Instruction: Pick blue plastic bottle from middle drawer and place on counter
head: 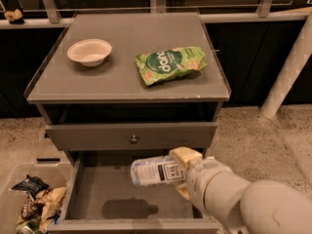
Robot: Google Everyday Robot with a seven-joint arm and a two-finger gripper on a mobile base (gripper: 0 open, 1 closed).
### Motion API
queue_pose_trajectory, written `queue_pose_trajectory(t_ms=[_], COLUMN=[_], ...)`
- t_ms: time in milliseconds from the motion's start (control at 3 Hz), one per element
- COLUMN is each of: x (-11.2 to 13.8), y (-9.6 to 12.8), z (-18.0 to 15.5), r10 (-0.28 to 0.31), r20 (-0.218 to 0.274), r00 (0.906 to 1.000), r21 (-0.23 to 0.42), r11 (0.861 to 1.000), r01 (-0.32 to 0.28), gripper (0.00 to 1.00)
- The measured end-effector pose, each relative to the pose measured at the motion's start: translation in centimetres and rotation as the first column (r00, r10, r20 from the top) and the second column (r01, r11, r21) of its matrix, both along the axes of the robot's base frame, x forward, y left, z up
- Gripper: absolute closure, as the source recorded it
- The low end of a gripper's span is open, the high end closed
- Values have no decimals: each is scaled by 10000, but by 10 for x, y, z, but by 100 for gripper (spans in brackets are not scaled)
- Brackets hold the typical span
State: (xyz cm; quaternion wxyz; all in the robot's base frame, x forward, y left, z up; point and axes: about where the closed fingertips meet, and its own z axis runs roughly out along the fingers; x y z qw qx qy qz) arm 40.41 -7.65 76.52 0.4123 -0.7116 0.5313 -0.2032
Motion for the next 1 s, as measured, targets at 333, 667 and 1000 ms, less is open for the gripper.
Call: queue_pose_trajectory(t_ms=[333, 667, 1000], x=[-33, -40, -25], y=[41, 44, 41], z=[72, 96, 108], r10=[925, 972, 1020], r20=[858, 834, 1262], r00=[9920, 9918, 9867], r21=[201, 448, 83], r11=[9953, 9939, 9946], r01=[-945, -1012, -1039], gripper=[100, 100, 100])
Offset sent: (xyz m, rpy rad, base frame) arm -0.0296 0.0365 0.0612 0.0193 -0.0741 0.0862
